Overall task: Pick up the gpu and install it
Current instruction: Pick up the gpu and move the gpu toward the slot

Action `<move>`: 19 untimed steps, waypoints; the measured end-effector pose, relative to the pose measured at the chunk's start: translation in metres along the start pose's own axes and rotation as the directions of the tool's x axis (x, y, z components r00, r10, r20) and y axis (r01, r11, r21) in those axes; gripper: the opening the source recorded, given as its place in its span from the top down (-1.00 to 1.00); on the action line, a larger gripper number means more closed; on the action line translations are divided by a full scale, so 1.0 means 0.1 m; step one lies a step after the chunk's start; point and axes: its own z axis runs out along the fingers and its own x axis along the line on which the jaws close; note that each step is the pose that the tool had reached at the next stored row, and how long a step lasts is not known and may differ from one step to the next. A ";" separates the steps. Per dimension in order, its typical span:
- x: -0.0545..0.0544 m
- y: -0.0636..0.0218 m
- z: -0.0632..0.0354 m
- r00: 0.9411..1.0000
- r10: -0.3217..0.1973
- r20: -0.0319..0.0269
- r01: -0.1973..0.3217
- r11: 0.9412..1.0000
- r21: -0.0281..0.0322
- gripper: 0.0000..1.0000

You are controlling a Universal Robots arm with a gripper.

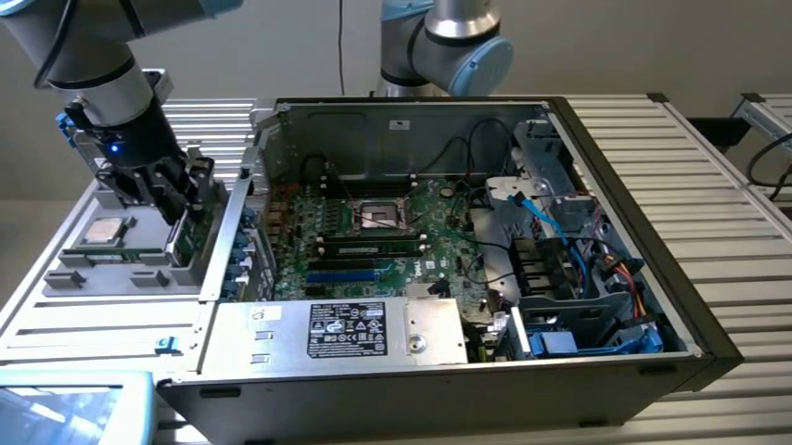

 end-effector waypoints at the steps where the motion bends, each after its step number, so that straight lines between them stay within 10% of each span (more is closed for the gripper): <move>1: 0.00 -0.001 0.018 1.000 0.000 0.000 0.000 1.000 0.000 0.11; 14: -0.03 0.007 0.109 1.000 0.001 0.000 -0.001 1.000 0.000 0.11; 19: -0.03 0.007 0.110 1.000 0.001 -0.001 -0.001 1.000 0.000 0.41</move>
